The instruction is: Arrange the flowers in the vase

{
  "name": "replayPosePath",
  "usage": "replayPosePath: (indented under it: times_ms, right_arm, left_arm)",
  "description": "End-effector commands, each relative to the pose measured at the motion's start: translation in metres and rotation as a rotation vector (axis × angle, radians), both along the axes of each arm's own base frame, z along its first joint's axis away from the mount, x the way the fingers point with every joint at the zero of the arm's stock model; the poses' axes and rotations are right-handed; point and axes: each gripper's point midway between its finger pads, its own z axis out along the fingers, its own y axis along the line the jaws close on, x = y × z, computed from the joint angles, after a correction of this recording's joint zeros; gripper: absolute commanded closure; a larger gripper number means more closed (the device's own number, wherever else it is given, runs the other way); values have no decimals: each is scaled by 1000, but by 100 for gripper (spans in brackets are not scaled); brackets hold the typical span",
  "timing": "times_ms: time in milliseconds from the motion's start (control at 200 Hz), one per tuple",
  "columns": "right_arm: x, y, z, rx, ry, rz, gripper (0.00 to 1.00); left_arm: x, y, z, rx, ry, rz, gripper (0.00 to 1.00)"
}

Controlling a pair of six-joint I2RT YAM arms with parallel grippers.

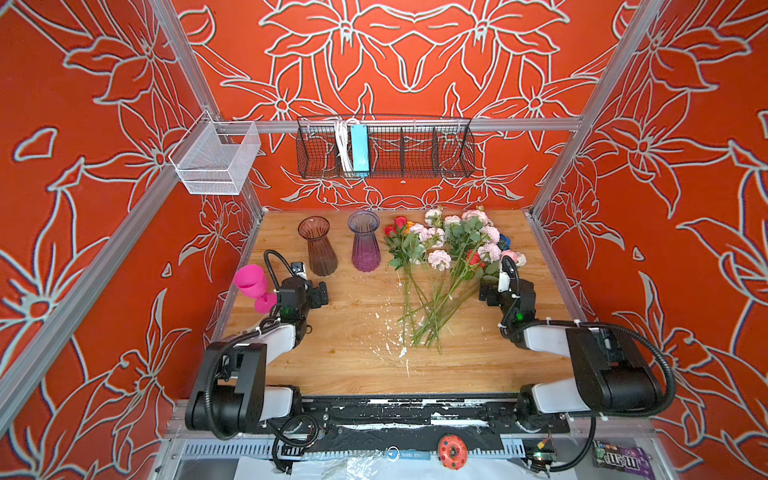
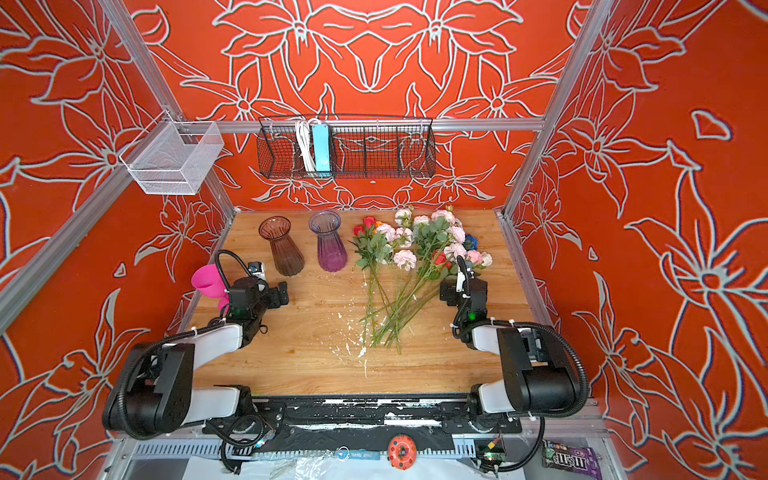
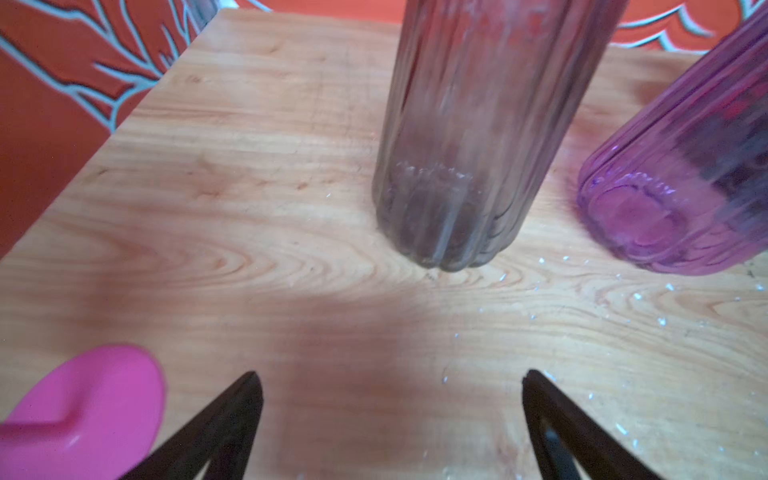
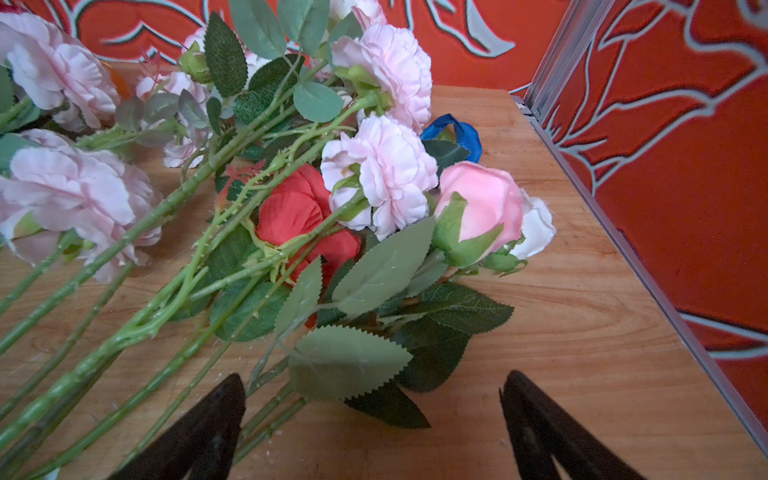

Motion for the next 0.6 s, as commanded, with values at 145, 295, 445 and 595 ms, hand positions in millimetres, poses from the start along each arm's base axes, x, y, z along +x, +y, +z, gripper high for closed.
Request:
replayPosePath:
  times_ms: [145,295,445,595]
  right_arm:
    - [-13,-34,74,0,175,-268,3]
    - [-41,-27,108,171,308,-362,2]
    - [-44,8,119,480,309,-274,6]
    - [-46,40,150,595,310,-128,28]
  left_arm:
    - [-34,12,110,-67,-131,131,3]
    - [-75,22,155,-294,-202,323,3]
    - [-113,23,185,-460,-301,395,3]
    - [-118,24,221,-522,-506,361,3]
